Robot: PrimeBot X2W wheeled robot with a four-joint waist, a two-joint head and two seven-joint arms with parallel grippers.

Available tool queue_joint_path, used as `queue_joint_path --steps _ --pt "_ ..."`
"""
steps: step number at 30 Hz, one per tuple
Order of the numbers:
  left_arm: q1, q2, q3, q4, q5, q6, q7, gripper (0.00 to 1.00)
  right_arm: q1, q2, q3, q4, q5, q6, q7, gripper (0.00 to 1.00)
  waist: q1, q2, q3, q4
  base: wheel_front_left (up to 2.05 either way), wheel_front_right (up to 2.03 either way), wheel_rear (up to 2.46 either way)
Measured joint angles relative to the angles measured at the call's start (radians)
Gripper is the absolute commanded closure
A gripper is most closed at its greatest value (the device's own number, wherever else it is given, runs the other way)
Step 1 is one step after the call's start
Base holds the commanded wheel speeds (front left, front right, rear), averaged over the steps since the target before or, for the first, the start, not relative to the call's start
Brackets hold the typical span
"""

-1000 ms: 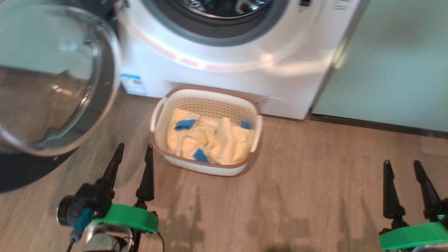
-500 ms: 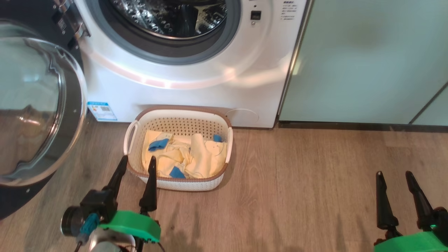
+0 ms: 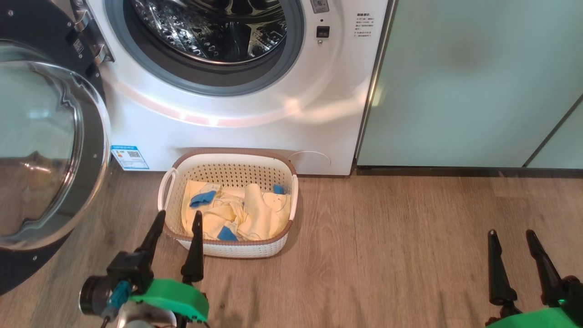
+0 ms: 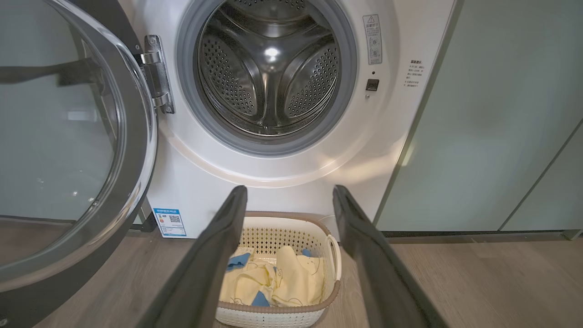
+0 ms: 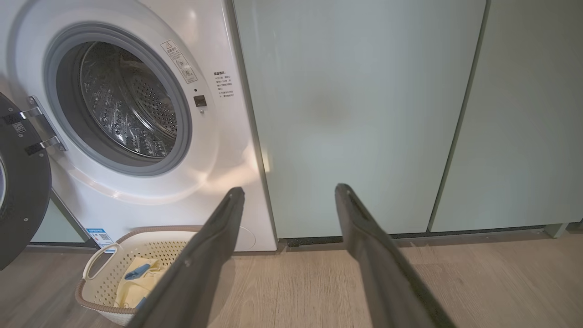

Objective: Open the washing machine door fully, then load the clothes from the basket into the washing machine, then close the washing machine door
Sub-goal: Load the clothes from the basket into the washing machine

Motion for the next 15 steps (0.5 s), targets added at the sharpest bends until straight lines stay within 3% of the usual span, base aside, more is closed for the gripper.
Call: queue_joint_path --steps 10,15 --pt "0.016 0.001 -0.018 -0.004 0.000 0.010 0.003 0.00 0.000 0.002 0.000 0.000 0.000 0.000 0.000 0.00 0.0000 0.0000 -0.003 -0.002 0.00 -0.02 0.01" --pt "0.016 0.004 -0.021 -0.006 0.000 0.013 0.003 0.00 0.000 0.002 0.000 0.000 0.000 0.000 0.000 0.00 0.0000 0.0000 -0.003 -0.005 0.29 -0.75 0.46"
